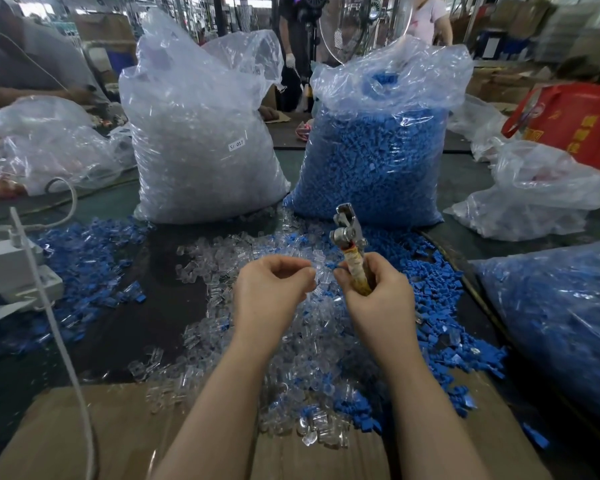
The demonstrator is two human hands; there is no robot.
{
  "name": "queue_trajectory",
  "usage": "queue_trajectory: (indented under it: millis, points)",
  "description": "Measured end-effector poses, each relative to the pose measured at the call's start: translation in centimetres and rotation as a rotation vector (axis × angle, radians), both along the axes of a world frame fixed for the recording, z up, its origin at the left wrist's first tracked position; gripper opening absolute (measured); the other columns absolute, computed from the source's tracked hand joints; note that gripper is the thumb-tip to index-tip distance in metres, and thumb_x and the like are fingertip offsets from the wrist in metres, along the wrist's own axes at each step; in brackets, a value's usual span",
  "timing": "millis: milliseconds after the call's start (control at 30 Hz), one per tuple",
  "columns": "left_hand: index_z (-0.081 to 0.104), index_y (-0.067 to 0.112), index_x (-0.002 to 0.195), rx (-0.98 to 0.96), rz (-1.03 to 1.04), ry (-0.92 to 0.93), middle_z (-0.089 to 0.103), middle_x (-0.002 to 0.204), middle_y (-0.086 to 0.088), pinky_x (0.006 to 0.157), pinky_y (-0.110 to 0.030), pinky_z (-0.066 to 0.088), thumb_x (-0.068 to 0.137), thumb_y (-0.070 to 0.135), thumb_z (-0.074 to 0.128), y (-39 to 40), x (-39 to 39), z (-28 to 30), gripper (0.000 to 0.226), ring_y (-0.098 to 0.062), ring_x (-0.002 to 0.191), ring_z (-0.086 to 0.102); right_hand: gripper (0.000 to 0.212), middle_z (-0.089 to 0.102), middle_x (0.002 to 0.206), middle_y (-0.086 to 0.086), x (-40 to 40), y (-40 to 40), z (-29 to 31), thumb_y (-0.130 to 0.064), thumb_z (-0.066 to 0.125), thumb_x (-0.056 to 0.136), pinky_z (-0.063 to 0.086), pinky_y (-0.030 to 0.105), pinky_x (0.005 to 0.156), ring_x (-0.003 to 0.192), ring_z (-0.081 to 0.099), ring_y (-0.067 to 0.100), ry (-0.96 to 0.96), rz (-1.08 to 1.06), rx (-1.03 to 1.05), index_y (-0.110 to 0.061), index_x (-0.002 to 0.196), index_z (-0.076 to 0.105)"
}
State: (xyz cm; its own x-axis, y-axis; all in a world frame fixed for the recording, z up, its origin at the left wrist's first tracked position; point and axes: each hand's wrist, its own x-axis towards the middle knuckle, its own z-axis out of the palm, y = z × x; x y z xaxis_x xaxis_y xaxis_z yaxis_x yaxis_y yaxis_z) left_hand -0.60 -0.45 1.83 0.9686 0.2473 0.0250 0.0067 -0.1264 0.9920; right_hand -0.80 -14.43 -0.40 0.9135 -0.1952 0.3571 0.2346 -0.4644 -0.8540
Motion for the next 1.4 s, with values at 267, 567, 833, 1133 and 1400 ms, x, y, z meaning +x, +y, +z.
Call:
queue_trajectory:
  millis: [267,567,833,1133,1400]
  points:
    - [0.075,0.019,0.077,-0.047,-0.016,-0.037,0.074,0.068,-0.001,0.062,-0.023,0.055,0.082,0.007,0.075,-0.5,-0.1,0.2,0.013,-0.015,0.07,0.074,0.031,0.049,0.054,-0.011,0.0,0.5,0.0,-0.031,0.072,0.085,0.033,0.019,0.047,0.056,0.05,0.002,-0.003,-0.058,-0.063,-0.032,0.068,0.047]
    - [0.077,0.028,0.078,0.198,0.0,-0.187,0.072,0.069,0.016,0.066,-0.017,0.056,0.08,0.013,0.078,-1.2,-0.4,-0.1,0.015,0.002,0.067,0.068,0.018,0.055,0.055,-0.009,0.3,0.3,-0.2,-0.029,0.071,0.085,0.032,0.025,0.051,0.049,0.043,0.006,0.076,-0.05,0.064,-0.022,0.073,0.059]
    - [0.077,0.027,0.08,0.255,0.022,-0.243,0.071,0.069,0.019,0.063,-0.008,0.05,0.078,0.012,0.079,-1.4,-0.4,-0.5,0.015,0.006,0.069,0.066,0.007,0.061,0.061,-0.012,0.4,0.2,-0.4,-0.021,0.071,0.085,0.038,0.024,0.051,0.051,0.047,0.002,0.098,0.042,0.146,-0.021,0.08,0.067]
    - [0.073,0.014,0.08,-0.134,-0.018,-0.108,0.074,0.07,-0.002,0.061,-0.018,0.053,0.083,0.006,0.076,-0.7,-0.1,-0.3,0.009,-0.013,0.068,0.072,0.002,0.064,0.069,0.007,0.1,-0.3,0.0,-0.018,0.068,0.087,0.047,0.04,0.055,0.055,0.049,0.013,0.104,0.099,0.126,-0.018,0.085,0.068]
    - [0.071,0.01,0.083,-0.348,-0.04,-0.134,0.075,0.072,-0.006,0.06,-0.017,0.053,0.083,0.002,0.073,0.3,0.1,-0.1,0.009,-0.013,0.067,0.072,0.009,0.066,0.078,0.005,-0.2,-1.2,0.3,-0.024,0.065,0.082,0.054,0.053,0.07,0.075,0.061,0.032,0.196,0.199,-0.014,-0.017,0.088,0.065]
